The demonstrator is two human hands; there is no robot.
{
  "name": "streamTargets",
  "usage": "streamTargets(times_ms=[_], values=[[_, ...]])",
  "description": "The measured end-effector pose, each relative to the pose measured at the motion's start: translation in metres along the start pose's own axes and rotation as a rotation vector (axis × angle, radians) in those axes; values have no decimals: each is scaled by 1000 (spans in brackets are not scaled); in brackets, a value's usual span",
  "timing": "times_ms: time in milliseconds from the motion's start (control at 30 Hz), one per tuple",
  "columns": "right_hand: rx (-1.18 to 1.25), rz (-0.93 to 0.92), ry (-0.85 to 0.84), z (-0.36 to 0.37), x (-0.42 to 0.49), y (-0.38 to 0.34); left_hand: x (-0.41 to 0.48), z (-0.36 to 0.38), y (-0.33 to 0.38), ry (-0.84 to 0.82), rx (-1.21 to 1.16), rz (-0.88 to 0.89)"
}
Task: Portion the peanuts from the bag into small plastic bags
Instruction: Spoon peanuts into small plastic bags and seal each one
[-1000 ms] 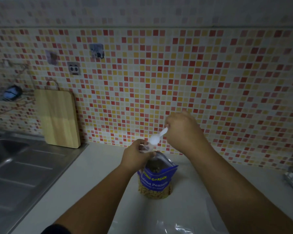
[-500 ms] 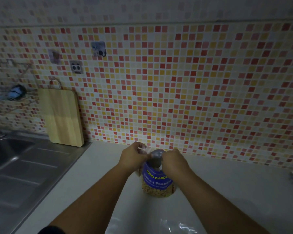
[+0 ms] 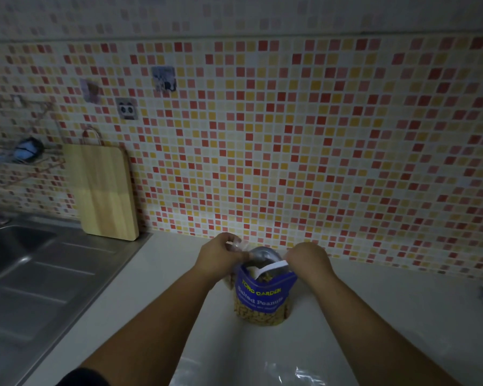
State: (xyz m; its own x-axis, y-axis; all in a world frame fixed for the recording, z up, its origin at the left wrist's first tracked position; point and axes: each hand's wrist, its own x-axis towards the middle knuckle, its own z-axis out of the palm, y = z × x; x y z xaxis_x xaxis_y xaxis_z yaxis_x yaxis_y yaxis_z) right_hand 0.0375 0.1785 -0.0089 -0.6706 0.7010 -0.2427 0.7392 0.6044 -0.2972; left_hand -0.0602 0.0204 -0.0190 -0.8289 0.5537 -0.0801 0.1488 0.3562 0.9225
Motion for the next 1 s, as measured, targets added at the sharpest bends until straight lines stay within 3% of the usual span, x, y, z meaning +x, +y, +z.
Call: streamTargets(times_ms=[133, 233, 367, 633, 833, 1000], values=[[-143, -10, -68, -9, 7, 10, 2, -2, 2, 24, -14, 13], [-189, 80, -159, -16, 5, 13, 4, -5, 4, 37, -17, 23], [-181, 164, -252, -21, 5, 14, 3, -7, 3, 31, 116, 60], [-89, 219, -201, -52, -3, 14, -2, 1, 7, -10, 414, 174], [-21, 257, -113, -62, -15, 11, -5, 10, 16, -37, 484, 195], [37, 51, 22, -52, -12, 15, -6, 19, 20, -39, 490, 212]])
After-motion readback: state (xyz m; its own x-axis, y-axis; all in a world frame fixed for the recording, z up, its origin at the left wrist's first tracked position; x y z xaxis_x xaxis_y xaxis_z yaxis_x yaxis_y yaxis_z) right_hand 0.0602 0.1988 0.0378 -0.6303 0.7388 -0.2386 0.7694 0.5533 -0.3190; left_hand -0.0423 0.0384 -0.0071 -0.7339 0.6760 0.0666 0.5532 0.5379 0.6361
